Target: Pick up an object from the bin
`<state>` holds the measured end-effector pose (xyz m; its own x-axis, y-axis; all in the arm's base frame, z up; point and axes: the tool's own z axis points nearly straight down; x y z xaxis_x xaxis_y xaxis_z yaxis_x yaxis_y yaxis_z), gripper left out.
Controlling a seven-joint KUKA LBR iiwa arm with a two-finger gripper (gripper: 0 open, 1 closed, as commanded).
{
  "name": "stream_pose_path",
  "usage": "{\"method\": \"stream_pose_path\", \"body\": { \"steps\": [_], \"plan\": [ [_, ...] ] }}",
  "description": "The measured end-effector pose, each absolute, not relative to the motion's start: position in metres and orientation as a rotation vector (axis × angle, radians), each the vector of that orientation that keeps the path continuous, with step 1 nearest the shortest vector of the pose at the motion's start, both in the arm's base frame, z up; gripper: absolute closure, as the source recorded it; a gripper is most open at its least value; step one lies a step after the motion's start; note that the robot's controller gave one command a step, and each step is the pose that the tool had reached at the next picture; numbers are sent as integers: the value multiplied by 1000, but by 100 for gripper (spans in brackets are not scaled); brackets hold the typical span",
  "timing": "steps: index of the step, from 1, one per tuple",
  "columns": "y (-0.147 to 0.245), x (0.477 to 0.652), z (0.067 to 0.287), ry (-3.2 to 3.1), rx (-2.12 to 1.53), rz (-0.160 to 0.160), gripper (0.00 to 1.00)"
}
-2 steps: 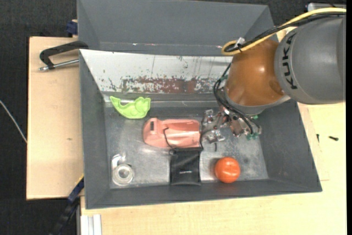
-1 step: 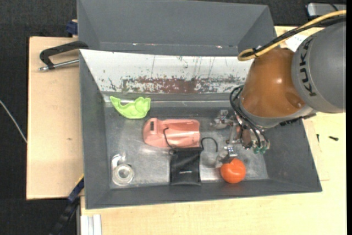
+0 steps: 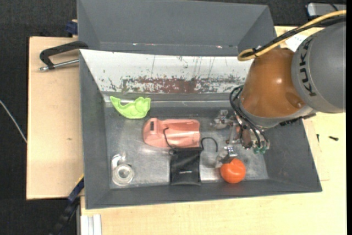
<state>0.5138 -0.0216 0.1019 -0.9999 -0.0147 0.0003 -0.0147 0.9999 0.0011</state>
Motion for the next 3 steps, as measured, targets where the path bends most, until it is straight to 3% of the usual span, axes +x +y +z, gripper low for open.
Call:
{"method": "stream_pose_path", "body": {
  "steps": [1,2,3],
  "plan": [
    [-21,514,102,-3141,24,-2,0],
    [-29,520,81,-3141,84,-2,0],
    [25,503,74,-3122,408,1,100]
  ]
}}
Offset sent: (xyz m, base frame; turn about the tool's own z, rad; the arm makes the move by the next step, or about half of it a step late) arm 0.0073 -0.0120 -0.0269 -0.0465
